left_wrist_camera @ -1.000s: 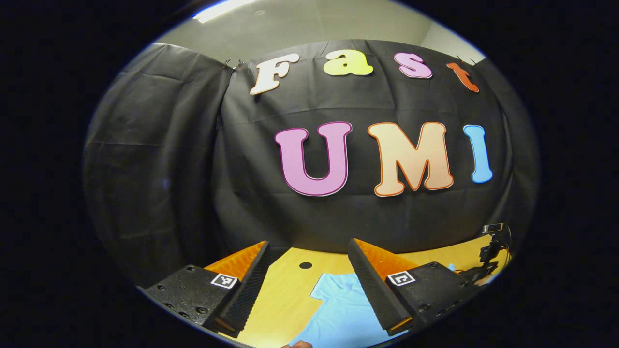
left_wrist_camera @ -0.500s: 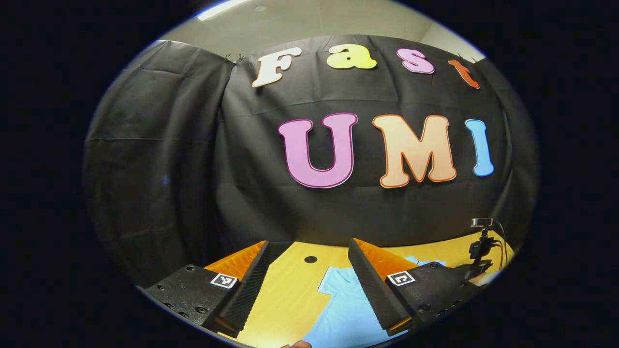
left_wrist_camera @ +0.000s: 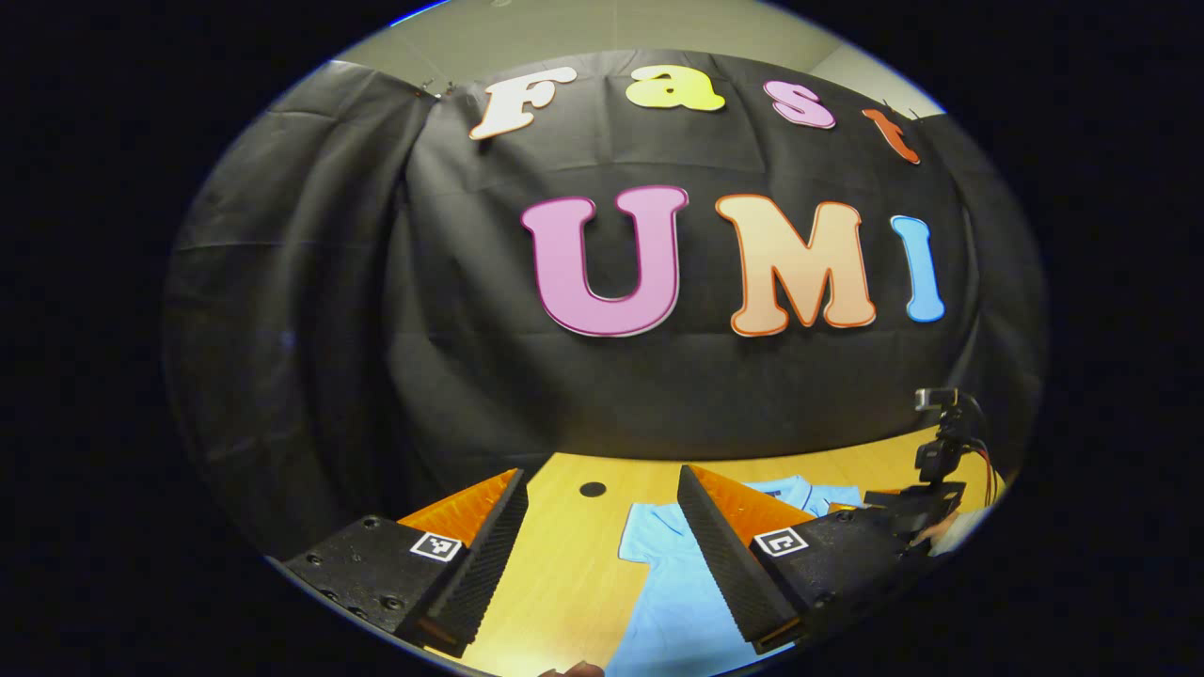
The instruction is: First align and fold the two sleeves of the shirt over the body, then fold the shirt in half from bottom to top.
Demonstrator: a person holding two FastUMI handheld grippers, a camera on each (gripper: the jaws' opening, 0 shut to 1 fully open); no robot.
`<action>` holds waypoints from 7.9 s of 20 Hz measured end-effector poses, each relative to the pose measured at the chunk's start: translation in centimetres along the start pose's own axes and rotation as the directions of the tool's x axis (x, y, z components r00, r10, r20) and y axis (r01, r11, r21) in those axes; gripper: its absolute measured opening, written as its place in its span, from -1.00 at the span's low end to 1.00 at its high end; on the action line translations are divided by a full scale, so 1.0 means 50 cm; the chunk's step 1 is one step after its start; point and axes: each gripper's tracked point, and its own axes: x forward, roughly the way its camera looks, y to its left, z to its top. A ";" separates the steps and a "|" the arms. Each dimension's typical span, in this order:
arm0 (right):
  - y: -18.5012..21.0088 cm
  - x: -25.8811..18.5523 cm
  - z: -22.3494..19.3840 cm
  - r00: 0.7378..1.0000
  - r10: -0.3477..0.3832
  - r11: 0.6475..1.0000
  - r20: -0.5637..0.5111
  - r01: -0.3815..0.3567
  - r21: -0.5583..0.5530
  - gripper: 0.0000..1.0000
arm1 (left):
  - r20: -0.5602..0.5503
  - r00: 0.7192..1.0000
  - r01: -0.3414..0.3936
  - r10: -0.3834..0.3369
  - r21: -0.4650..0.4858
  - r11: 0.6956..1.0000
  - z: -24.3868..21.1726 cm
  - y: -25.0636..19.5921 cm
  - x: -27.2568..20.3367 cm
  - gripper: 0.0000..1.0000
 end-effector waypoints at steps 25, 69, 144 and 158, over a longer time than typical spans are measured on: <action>-0.162 -0.393 -0.001 0.927 -0.368 0.930 0.070 0.367 0.030 0.96 | -0.622 0.767 0.203 -0.157 0.004 0.979 -0.476 -0.076 0.387 0.91; -0.303 -0.420 -0.025 0.993 -0.119 0.991 0.011 0.118 0.055 0.96 | -0.593 0.778 0.290 -0.208 0.045 0.956 -0.403 -0.372 0.193 0.94; 0.016 -0.628 -0.342 0.880 0.080 0.989 -0.468 -0.012 0.146 -0.94 | -0.752 0.559 0.388 -0.348 -0.133 0.912 -0.487 -0.135 -0.307 -1.00; -0.067 -0.416 -0.078 0.955 0.103 0.979 -0.279 -0.047 0.198 -0.95 | -0.636 0.690 0.313 -0.345 -0.167 0.935 -0.330 -0.205 -0.062 -1.00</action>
